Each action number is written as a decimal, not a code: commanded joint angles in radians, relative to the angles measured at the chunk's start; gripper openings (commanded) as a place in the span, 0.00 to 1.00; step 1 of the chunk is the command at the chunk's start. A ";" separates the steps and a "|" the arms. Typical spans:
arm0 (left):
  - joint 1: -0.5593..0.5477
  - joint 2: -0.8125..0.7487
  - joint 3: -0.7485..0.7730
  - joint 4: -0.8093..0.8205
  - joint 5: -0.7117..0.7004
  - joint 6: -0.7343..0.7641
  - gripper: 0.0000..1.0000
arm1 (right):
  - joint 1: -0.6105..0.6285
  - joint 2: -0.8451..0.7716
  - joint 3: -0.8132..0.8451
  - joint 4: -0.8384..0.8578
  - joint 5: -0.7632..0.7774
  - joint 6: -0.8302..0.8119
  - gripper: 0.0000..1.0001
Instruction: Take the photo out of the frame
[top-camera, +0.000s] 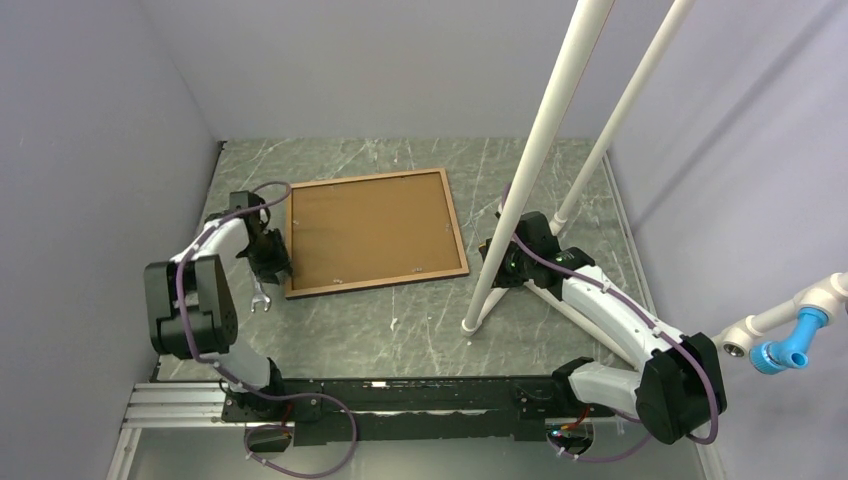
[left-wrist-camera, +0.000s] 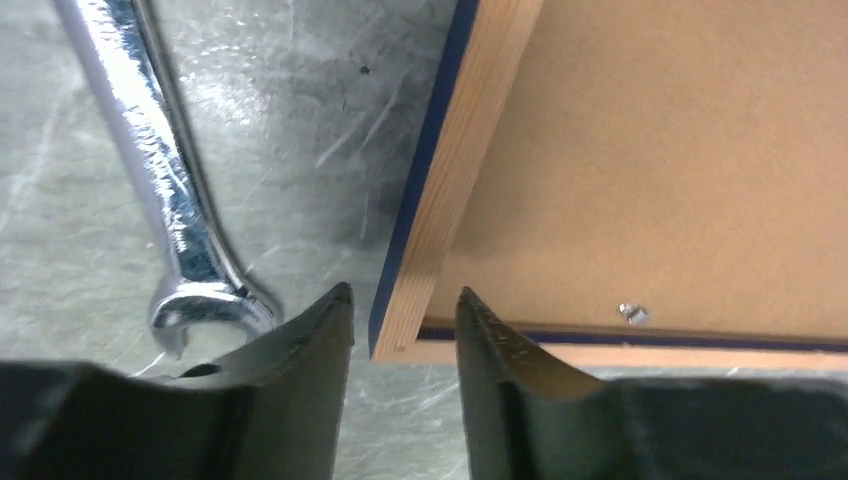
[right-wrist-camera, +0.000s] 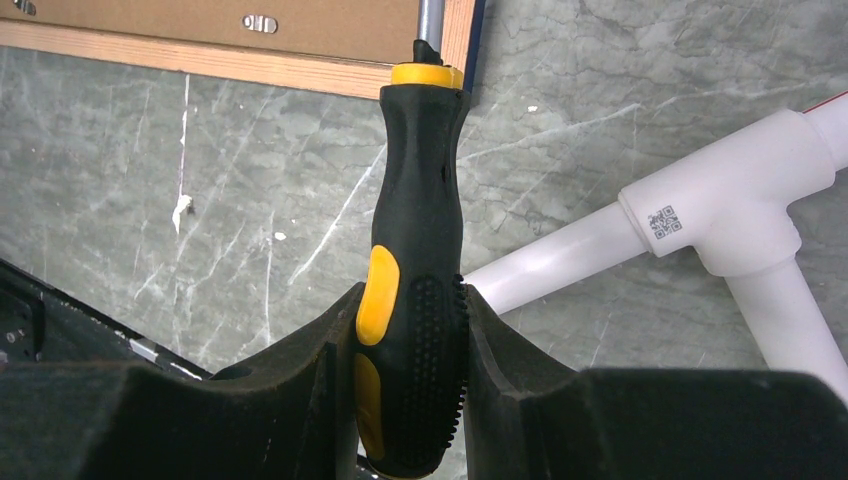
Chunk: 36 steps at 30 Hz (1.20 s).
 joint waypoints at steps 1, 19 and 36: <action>0.020 -0.177 -0.028 0.056 0.059 -0.028 0.53 | 0.003 -0.037 0.001 0.021 0.016 0.008 0.00; -0.046 -0.601 -0.431 0.241 0.339 -0.847 0.57 | 0.004 -0.027 0.008 0.029 0.003 0.000 0.00; -0.050 -0.414 -0.420 0.164 0.149 -1.181 0.57 | 0.005 -0.033 -0.017 0.043 0.008 -0.005 0.00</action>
